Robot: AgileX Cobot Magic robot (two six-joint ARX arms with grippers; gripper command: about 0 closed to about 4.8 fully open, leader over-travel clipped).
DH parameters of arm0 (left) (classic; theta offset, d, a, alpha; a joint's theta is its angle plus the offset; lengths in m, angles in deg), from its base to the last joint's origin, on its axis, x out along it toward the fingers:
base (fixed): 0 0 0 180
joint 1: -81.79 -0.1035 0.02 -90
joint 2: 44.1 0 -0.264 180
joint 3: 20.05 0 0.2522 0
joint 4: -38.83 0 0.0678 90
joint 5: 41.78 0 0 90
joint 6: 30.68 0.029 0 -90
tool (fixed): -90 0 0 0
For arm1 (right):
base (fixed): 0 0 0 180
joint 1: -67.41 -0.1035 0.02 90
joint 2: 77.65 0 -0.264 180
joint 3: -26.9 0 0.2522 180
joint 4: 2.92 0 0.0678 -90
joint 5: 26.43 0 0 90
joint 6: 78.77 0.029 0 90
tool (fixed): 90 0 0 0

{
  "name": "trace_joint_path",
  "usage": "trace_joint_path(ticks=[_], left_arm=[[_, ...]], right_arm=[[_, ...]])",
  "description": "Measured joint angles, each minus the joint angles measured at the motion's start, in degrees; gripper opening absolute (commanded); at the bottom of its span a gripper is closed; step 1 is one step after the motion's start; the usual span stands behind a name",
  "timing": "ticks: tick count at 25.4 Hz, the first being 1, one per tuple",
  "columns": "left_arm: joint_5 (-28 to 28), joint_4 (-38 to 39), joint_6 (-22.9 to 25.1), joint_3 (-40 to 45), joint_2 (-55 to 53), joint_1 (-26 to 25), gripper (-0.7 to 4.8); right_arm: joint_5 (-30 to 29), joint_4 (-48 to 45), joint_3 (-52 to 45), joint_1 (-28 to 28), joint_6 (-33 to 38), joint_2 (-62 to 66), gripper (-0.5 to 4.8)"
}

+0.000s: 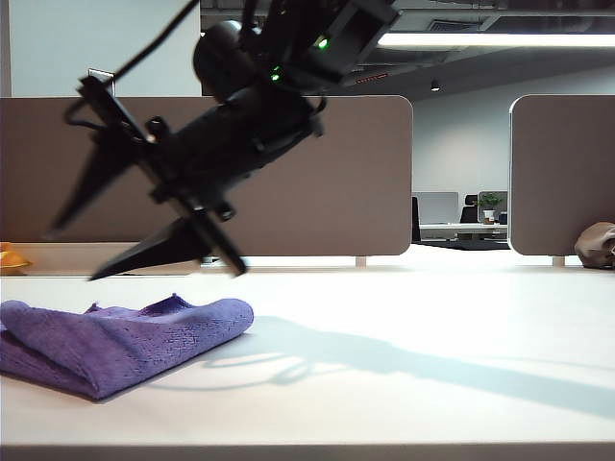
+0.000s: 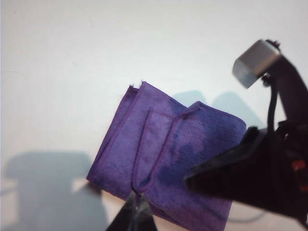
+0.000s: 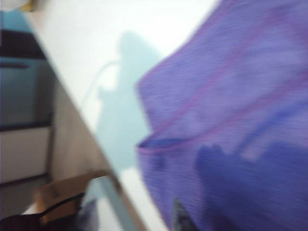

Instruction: Fold the bottom of the cloth upward, then fold it vertically to form a square shape.

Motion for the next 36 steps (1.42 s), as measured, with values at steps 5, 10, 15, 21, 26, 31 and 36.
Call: trace_joint_path(ticks=[5,10,15,21,26,31,36], left_arm=[[-0.11,0.07,0.42,-0.02,-2.56,-0.02,-0.03],[-3.85,-0.50,2.71,0.07,-12.92,-0.02,0.32],[-7.58,-3.72,3.02,-0.02,-20.79,-0.02,0.32],[-10.58,-5.33,2.97,-0.02,-25.33,-0.04,0.89],[-13.27,-5.16,2.95,-0.04,-27.78,-0.04,0.89],[-15.10,-5.31,2.93,-0.04,-29.77,-0.02,0.91],[-9.81,-4.50,3.23,-0.04,-30.84,-0.04,1.49]], right_arm=[[6.19,6.10,0.11,1.11,-7.34,-5.57,0.27],[8.90,13.81,0.24,1.42,-14.56,-9.05,0.17],[13.77,22.27,0.17,1.53,-20.48,-11.26,0.17],[14.38,27.10,0.17,1.57,-23.67,-11.54,0.23],[14.25,26.53,0.17,1.57,-23.76,-11.54,0.22],[14.21,26.53,0.17,1.57,-23.80,-11.54,0.23],[14.21,26.58,0.17,1.49,-23.82,-11.54,0.23]])
